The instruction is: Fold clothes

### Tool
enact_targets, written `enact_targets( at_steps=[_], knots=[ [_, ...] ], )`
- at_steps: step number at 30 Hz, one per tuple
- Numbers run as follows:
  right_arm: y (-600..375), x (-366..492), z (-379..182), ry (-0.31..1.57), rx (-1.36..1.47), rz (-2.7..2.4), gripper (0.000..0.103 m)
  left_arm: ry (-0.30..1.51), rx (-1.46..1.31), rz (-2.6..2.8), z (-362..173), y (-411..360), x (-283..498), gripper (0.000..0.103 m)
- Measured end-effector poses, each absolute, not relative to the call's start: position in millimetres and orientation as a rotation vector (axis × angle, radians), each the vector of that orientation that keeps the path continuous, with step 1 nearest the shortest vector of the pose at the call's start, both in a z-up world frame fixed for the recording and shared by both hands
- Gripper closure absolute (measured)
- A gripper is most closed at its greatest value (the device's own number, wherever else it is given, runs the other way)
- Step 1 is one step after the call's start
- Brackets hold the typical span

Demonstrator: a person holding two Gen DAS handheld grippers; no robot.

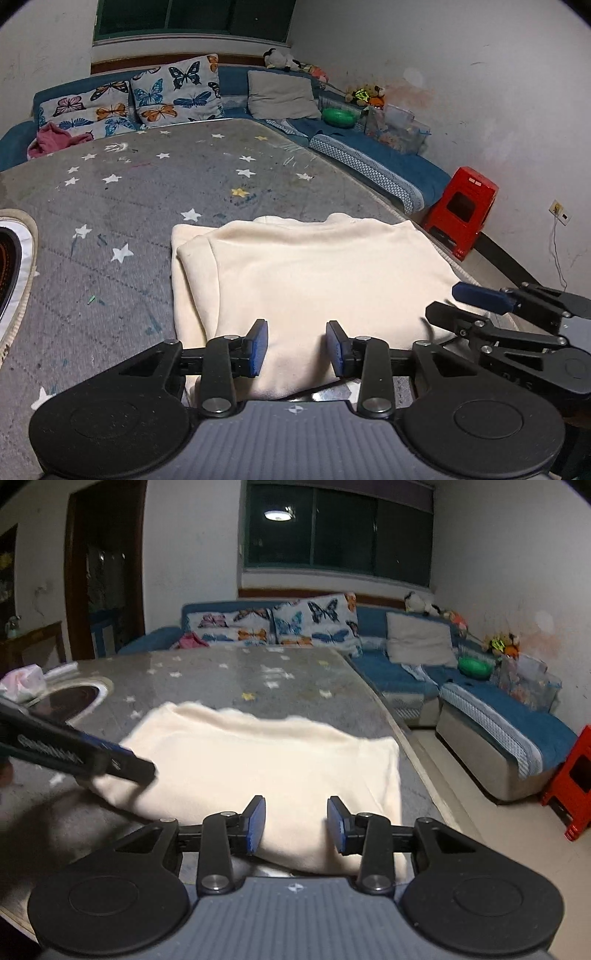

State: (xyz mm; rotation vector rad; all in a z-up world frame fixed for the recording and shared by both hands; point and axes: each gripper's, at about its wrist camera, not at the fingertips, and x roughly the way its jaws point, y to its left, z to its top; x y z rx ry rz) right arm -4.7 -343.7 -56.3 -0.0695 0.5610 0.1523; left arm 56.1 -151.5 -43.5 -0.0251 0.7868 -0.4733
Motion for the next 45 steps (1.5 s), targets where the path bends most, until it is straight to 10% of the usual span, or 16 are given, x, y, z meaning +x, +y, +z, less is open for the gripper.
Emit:
enact_targets(
  at_steps=[16, 45],
  knots=[
    [-330.3, -7.6, -62.5, 0.569, -0.032, 0.153, 0.031, 0.783, -0.049, -0.453, -39.4, -147.2, 45.0, 0.035],
    [-314.5, -34.4, -48.3, 0.516, -0.001, 0.098, 0.001, 0.759, -0.062, -0.355, -34.2, -117.4, 15.4, 0.0]
  ],
)
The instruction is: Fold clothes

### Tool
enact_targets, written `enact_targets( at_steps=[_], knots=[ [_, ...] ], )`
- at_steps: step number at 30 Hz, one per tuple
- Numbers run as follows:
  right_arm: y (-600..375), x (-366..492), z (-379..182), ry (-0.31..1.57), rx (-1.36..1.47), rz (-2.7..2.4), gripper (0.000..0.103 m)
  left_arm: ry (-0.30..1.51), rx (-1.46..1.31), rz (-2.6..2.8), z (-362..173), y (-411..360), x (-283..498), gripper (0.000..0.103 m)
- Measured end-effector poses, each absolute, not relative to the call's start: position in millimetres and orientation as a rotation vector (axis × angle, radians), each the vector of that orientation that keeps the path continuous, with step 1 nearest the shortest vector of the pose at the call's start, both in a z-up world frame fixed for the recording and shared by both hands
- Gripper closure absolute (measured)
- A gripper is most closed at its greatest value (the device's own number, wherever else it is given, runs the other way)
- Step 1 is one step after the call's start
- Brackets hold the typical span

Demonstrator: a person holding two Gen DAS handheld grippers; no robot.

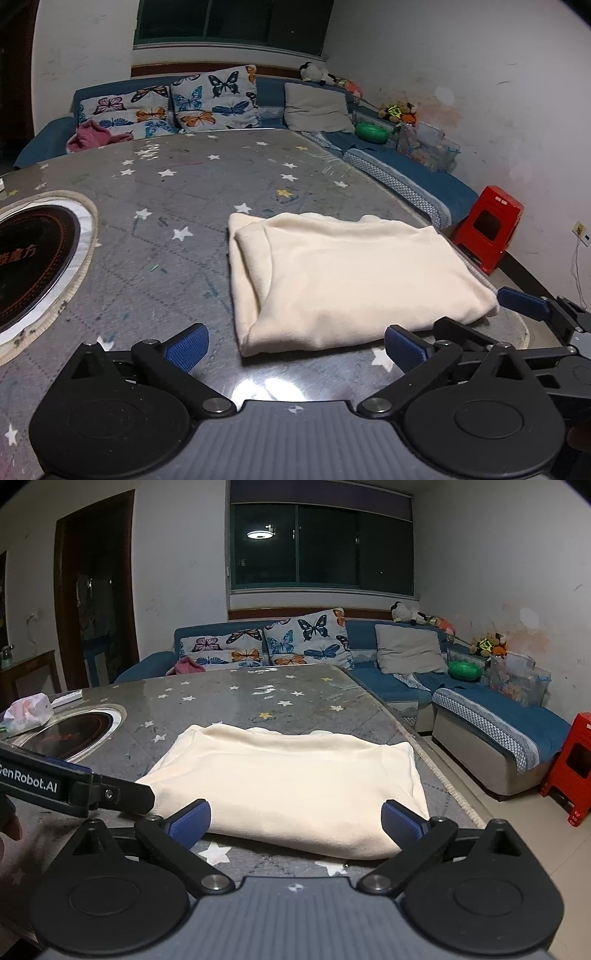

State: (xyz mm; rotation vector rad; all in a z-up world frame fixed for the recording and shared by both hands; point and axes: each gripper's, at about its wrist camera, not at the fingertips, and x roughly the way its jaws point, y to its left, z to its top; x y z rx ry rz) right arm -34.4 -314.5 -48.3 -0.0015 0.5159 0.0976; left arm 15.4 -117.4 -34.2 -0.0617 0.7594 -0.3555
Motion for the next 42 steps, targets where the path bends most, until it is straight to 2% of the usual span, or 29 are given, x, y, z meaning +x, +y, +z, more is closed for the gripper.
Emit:
enact_targets(
  at_steps=[42],
  knots=[
    [-307.5, -64.2, -54.3, 0.529, 0.033, 0.081, 0.0, 0.773, -0.014, -0.297, -42.7, -102.7, -24.0, 0.0]
  ],
)
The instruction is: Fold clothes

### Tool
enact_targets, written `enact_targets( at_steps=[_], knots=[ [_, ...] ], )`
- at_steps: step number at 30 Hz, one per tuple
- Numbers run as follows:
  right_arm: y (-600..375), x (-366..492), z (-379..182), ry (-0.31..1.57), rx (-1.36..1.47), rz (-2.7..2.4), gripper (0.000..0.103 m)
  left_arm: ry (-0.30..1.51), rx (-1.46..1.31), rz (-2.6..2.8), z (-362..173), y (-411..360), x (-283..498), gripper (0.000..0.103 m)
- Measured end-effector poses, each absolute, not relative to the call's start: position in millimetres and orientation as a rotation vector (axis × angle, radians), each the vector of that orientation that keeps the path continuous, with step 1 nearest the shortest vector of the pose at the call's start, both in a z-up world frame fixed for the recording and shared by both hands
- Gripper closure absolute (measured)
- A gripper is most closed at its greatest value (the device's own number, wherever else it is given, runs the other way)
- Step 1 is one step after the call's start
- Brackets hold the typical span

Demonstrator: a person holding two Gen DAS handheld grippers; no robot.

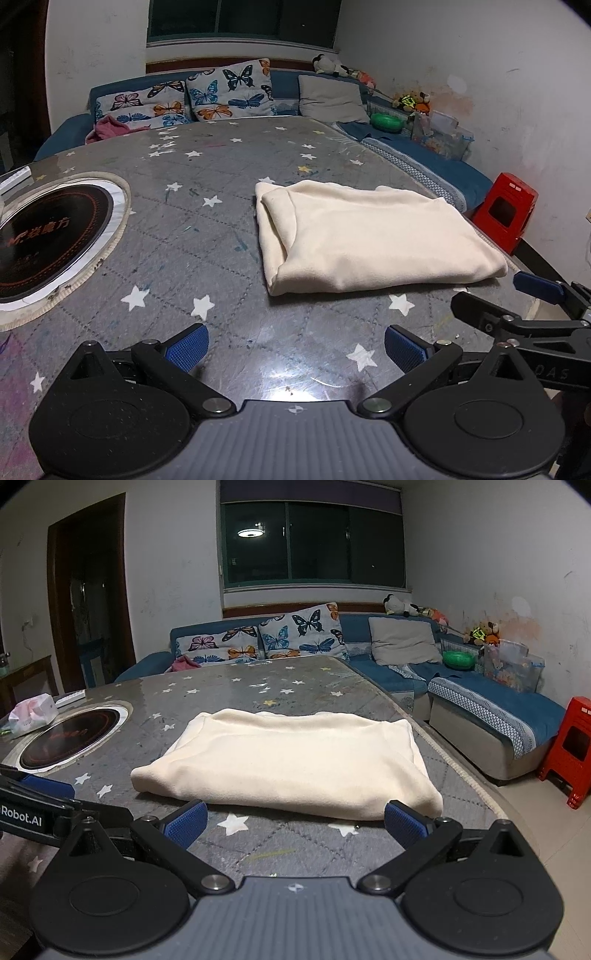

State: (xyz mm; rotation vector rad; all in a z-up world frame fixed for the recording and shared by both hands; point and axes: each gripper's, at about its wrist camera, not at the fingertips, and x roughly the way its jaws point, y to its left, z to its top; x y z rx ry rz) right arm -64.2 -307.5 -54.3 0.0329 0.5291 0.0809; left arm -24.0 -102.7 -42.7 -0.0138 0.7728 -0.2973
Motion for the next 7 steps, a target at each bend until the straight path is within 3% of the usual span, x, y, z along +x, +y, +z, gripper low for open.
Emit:
enact_targets(
  at_steps=[7],
  knots=[
    [-305.8, -68.7, -54.1, 0.528, 0.033, 0.087, 0.0, 0.771, -0.019, -0.295, -43.5, -100.4, -27.7, 0.0]
  ],
)
